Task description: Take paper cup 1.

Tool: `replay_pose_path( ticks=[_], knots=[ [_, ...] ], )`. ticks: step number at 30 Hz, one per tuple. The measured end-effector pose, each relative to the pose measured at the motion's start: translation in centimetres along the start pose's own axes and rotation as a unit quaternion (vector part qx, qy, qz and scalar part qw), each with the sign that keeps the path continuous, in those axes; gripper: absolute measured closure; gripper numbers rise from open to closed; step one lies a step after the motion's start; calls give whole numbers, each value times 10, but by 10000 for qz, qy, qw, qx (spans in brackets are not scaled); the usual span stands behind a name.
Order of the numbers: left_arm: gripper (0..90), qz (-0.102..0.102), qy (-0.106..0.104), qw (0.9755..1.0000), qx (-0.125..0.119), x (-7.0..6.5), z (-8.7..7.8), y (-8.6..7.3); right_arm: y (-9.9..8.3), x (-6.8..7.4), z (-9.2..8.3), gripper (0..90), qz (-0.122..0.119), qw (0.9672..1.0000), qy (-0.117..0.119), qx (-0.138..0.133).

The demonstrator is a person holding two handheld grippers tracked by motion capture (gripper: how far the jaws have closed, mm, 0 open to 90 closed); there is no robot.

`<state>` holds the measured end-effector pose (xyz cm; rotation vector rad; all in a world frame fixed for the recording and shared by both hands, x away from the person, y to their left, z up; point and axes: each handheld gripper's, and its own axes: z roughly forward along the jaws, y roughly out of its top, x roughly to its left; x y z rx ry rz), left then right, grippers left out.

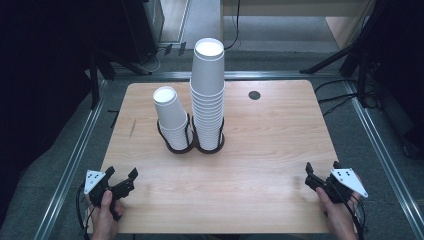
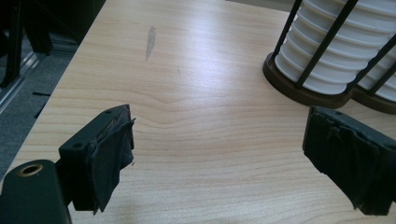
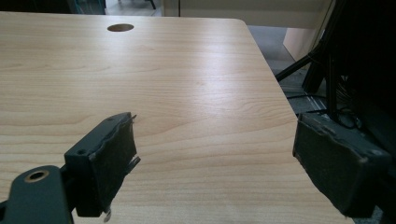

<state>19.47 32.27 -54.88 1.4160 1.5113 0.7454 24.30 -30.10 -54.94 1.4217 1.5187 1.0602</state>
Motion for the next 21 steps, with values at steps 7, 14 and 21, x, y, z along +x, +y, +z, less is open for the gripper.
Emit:
replay_pose_path(
  ticks=[7, 14, 21],
  knots=[
    [89, 35, 20, 10000, -15, -2, 1, 1, 1, 0, -1, 129, -37, 9999, 101, -10],
    [88, -34, 124, 9999, -42, -2, 1, 1, 15, 1, -6, 129, -30, 9996, 264, -100],
    [88, -6, -13, 10000, -95, -10, 4, 3, 41, 12, -12, 128, 183, 9986, 442, -235]
  ],
)
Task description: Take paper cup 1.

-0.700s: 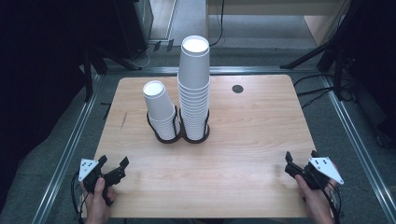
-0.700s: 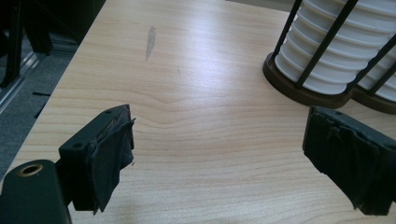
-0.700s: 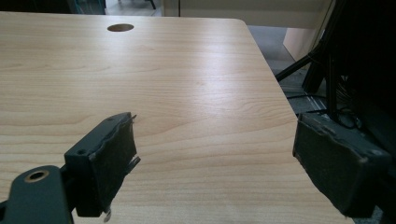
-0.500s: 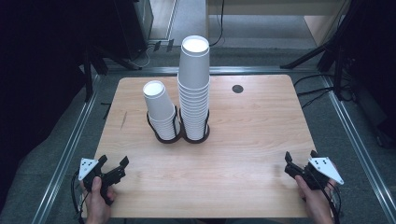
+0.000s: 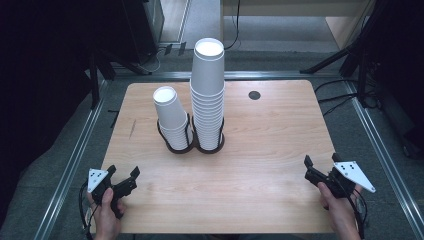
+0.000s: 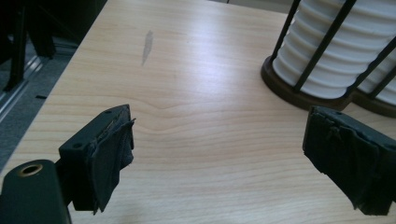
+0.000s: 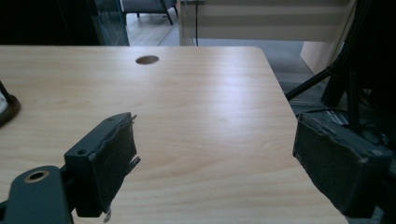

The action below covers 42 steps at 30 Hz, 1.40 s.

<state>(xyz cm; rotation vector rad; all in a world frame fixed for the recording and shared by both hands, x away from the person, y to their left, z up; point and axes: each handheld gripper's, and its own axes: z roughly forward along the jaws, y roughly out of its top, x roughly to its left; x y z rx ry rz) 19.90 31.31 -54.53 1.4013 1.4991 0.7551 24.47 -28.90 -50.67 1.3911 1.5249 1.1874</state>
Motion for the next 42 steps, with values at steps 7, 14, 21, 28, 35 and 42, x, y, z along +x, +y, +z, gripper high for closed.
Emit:
replay_pose_path(
  ticks=[7, 14, 21, 28, 35, 42],
  knots=[
    [88, 258, -465, 9986, -76, -24, 3, 11, 25, 23, -2, 122, -159, 9995, 263, -20],
    [88, 260, -652, 9975, -74, -32, 7, 22, 46, 33, 0, 119, -247, 9988, 413, -72],
    [89, 278, -722, 9970, -82, -44, 10, 36, 68, 46, 0, 94, -286, 9977, 576, -234],
    [88, 424, -874, 9948, -307, -65, 12, 55, 86, 65, 4, 81, -405, 9964, 703, -225],
    [88, 562, -1065, 9920, -379, -87, 19, 66, 100, 79, 9, 77, -387, 9949, 905, -202],
    [88, 674, -1174, 9900, -410, -104, 24, 70, 107, 94, 11, 76, -423, 9936, 1010, -277]
  ],
)
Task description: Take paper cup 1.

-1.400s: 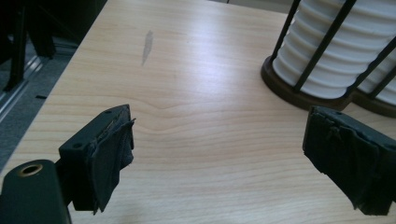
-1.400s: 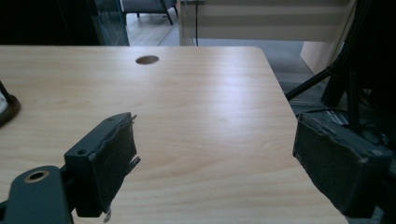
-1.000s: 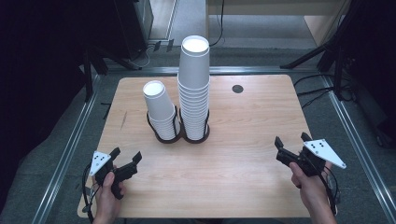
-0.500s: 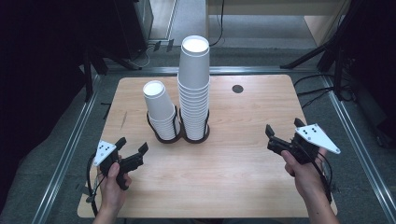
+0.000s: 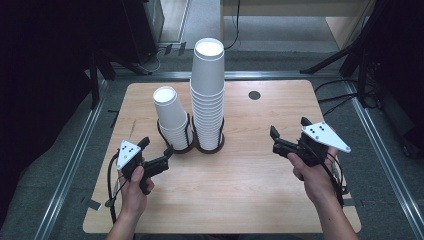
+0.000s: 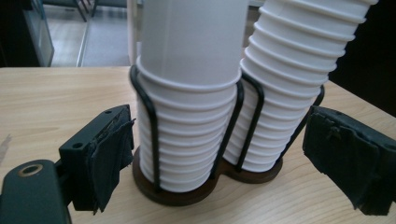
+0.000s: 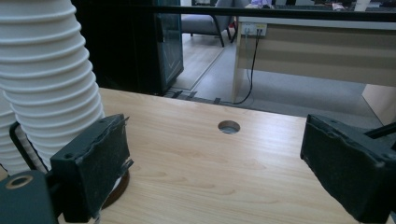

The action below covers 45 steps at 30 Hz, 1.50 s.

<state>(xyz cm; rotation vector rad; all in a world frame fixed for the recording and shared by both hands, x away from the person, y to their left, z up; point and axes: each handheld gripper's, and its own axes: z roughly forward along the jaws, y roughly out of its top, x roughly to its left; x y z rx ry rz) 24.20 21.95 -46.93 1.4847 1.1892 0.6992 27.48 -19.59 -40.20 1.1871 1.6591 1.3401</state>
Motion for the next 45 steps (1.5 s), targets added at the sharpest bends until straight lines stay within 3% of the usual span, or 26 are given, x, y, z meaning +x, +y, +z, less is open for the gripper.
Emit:
replay_pose_path(
  ticks=[8, 24, 27, 33, 45],
  knots=[
    [89, 201, -104, 9997, 29, -16, 11, 9, 14, 20, 7, 76, -118, 9997, 196, -102],
    [88, 458, -192, 9987, -78, -44, 29, 26, 40, 47, 19, 76, -39, 9985, 459, -294],
    [89, 506, -208, 9984, -121, -51, 34, 30, 47, 52, 23, 81, -4, 9977, 609, -301],
    [89, 531, -212, 9982, -163, -56, 39, 36, 55, 60, 30, 83, 56, 9962, 819, -276],
    [88, 649, -123, 9975, -243, -69, 53, 48, 72, 75, 40, 53, 40, 9946, 973, -372]
  ],
)
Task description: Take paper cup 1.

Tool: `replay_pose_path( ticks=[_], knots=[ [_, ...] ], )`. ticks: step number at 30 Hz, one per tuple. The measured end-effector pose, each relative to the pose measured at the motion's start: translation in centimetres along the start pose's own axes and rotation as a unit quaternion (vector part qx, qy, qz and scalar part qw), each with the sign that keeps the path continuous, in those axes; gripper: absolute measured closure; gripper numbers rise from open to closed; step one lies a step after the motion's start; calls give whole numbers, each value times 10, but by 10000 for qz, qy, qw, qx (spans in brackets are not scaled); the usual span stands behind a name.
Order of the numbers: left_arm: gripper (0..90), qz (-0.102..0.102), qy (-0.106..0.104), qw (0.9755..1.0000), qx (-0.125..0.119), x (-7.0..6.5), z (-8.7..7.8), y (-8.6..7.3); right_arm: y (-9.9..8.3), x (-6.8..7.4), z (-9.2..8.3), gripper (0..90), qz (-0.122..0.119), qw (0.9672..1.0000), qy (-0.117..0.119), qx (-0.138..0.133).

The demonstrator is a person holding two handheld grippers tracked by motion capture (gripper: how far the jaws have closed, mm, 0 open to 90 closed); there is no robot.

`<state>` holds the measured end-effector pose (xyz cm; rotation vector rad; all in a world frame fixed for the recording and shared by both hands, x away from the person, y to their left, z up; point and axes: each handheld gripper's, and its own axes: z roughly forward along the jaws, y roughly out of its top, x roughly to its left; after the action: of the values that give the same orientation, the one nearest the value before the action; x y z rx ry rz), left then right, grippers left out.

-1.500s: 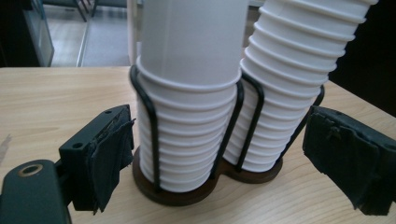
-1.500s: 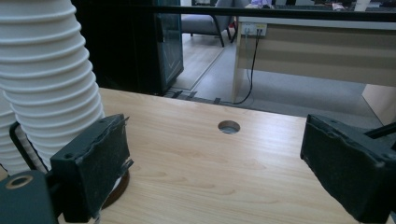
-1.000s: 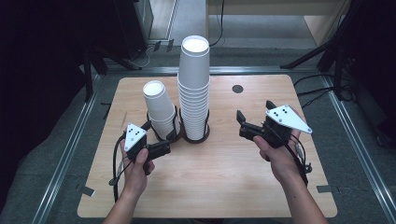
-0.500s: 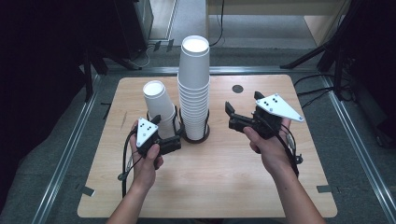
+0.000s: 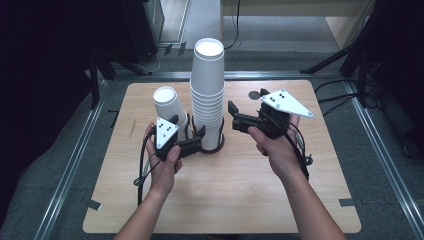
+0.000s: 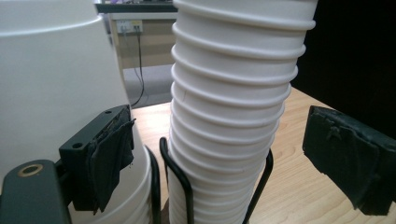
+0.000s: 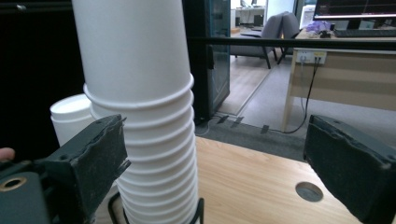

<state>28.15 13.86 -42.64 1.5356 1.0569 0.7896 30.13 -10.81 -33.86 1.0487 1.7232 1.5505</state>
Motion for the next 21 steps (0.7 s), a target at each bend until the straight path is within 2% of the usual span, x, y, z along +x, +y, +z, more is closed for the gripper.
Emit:
replay_pose_path(
  ticks=[4, 6, 11, 15, 21],
  knots=[
    [89, 111, -46, 9999, -19, -4, 6, 1, 6, 5, 6, 34, 21, 10000, 83, 11],
    [89, 120, 11, 9999, -53, -6, 8, 1, 10, 9, 10, 33, -1, 9999, 118, -8],
    [89, 0, 74, 10000, -24, -7, 16, 2, 16, 14, 15, 29, -48, 9998, 184, -25],
    [89, 7, 130, 9999, -27, -9, 22, 4, 20, 18, 21, 26, -28, 9997, 226, -15],
    [89, -51, 172, 9998, -98, -12, 27, 8, 26, 27, 31, 25, -143, 9994, 313, -29]
  ],
)
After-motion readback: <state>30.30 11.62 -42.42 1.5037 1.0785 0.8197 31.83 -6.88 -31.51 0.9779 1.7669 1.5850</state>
